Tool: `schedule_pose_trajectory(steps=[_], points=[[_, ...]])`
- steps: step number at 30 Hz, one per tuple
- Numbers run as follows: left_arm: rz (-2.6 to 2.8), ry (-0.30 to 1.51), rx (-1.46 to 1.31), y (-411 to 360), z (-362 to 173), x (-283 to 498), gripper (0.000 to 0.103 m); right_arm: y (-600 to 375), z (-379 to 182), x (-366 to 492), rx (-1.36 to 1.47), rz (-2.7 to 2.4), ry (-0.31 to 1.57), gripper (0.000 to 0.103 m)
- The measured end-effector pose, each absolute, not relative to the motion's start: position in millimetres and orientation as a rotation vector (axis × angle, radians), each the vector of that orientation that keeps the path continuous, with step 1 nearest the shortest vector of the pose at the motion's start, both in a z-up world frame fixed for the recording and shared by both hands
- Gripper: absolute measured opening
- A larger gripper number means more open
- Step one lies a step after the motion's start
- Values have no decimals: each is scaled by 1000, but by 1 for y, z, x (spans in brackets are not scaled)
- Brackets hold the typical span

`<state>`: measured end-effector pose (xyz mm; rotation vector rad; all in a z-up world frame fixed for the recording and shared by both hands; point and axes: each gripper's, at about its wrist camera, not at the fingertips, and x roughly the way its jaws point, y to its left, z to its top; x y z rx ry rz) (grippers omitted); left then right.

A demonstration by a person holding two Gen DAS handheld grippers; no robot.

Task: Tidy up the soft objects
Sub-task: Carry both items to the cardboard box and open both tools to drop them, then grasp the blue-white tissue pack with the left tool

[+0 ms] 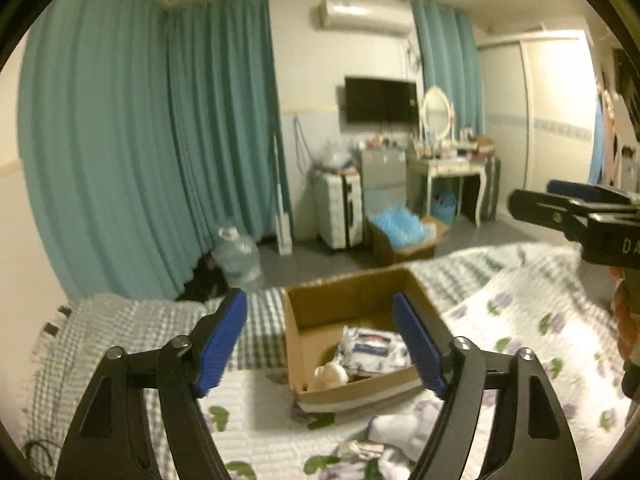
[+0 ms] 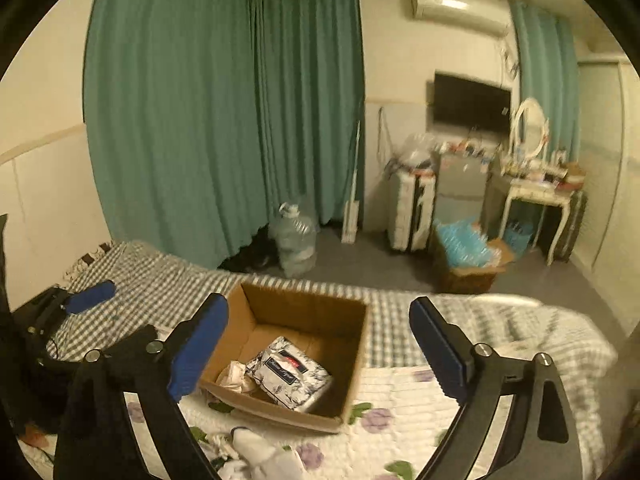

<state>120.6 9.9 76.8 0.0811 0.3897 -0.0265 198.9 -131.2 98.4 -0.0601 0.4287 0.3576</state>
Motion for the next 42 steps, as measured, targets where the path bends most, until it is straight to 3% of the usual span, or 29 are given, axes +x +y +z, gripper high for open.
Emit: schedule_pose_trajectory(steps=[1, 7, 13, 22, 34, 42], points=[[-19, 362, 76, 11, 89, 107, 91, -134, 108, 187, -65, 348, 411, 99], [0, 258, 57, 22, 124, 38, 92, -143, 158, 100, -125, 267, 312, 103], [-18, 260, 81, 17, 108, -4, 92, -137, 159, 36, -179, 307, 290, 103], [33, 468, 33, 18, 14, 2, 92, -131, 71, 6, -162, 330, 384, 103], [21, 720, 59, -17, -117, 38, 92, -140, -87, 64, -86, 296, 603, 103], [-69, 829, 12, -23, -156, 75, 91, -144, -128, 98, -81, 255, 693, 103]])
